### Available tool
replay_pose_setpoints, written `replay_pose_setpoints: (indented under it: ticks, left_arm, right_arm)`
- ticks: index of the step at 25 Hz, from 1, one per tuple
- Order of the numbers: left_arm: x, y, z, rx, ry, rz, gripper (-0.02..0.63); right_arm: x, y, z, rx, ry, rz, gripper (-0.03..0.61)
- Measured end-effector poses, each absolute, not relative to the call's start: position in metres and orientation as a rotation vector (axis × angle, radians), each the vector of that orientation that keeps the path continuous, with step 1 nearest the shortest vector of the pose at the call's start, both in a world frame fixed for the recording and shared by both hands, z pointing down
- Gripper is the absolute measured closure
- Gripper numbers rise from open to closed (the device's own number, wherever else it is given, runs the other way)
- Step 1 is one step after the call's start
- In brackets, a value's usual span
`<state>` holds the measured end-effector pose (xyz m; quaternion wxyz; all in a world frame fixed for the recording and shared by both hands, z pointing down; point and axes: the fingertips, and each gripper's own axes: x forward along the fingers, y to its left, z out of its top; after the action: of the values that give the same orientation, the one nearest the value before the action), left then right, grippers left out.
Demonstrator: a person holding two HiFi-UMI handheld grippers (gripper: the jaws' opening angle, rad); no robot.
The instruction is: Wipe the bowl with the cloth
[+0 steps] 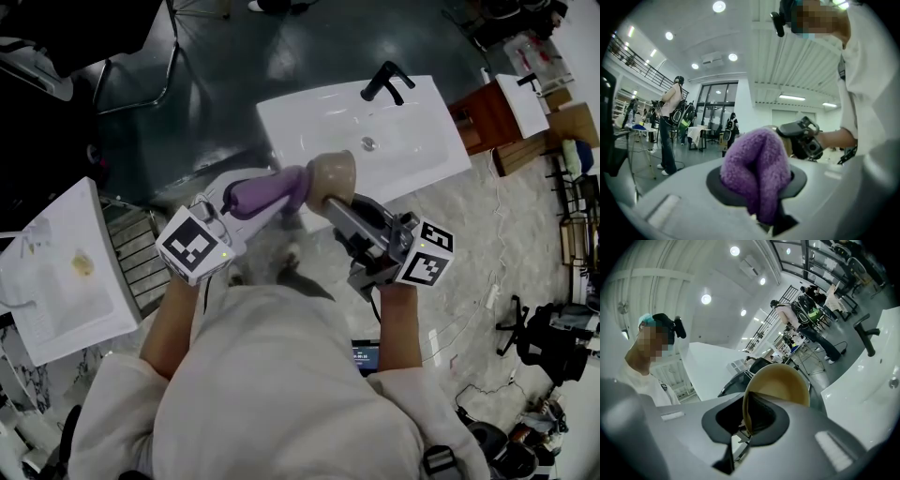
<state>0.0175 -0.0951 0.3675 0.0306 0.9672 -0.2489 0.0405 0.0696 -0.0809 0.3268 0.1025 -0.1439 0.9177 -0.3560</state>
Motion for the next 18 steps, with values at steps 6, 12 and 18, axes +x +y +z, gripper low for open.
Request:
replay_pose_setpoints:
  ticks: [6, 12, 18]
  left_arm:
    - [0.024, -0.083, 0.354, 2.990, -0.715, 0.055, 0.505]
    - [0.025, -0.092, 0.347, 2.979, -0.791, 0.034, 0.505]
    - [0.017, -0.108, 0.346, 2.961, -0.910, 0.059, 0.505]
  right_arm:
    - [0.068, -0.085, 0.350, -0.585, 2.791, -1.049, 0.561]
    - [0.057, -0.073, 0.361, -0.550, 2.920, -1.019, 0.561]
    - [0.051, -0.065, 0.352, -0.449, 2.932, -1.006, 0.561]
